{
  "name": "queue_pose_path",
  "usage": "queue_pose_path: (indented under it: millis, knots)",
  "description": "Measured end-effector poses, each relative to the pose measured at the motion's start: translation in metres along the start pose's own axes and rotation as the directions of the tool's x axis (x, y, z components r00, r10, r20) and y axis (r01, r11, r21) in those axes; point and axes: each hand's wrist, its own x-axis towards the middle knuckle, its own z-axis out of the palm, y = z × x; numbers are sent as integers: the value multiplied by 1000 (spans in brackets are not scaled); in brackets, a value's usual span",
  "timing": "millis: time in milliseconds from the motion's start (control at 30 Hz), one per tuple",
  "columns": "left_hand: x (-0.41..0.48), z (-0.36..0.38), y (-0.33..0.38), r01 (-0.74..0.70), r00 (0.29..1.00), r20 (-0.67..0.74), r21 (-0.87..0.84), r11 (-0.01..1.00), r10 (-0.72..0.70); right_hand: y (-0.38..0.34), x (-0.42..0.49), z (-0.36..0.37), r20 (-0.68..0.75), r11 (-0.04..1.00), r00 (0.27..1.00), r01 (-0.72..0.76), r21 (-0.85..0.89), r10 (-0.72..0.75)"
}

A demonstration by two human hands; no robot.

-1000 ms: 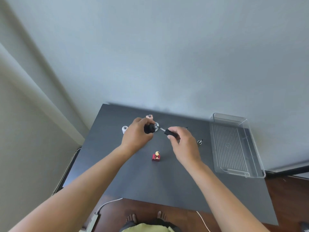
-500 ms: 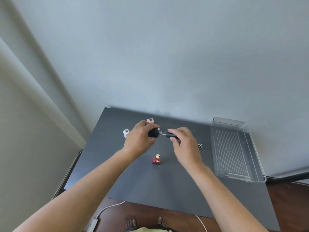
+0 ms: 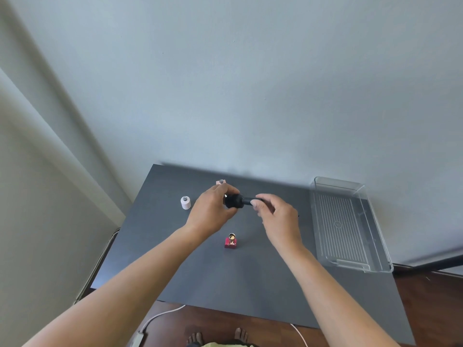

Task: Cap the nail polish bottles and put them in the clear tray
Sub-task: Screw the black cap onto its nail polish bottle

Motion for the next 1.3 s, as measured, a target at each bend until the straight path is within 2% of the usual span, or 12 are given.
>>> queue_pose_path:
  millis: [100,200,333,467,567,733,1033,1167,1300]
  knots:
    - [-1,0,2,-12,1000,-3,20,1000,12,1,0,-2,-2,999,1000,-11,-37,11]
    - [-4,0,3,-35,999,5,36,999,34,1,3,-6,9,988,1000,-27,-151,29]
    - [-7,1,5,-39,999,27,38,999,38,2,4,-11,92,970,992,-63,-233,86]
    - [-8,3,6,-18,1000,27,50,999,16,8,0,-13,170,993,981,-81,-89,96]
    - [-8,5,6,-21,999,36,55,998,19,11,-3,-14,165,998,985,-52,-37,58]
    - [-9,7,10,-39,998,46,53,998,37,10,-5,-19,149,996,986,-85,25,80]
    - [-13,10,15,-52,997,60,38,998,50,9,-5,-25,98,999,994,-43,-14,44]
    - [-10,6,14,46,988,150,-23,999,-42,10,-5,-24,117,1000,993,1,-5,-1]
    - [-8,1,14,27,982,185,-14,1000,-24,13,-5,-26,148,999,989,8,-38,-2]
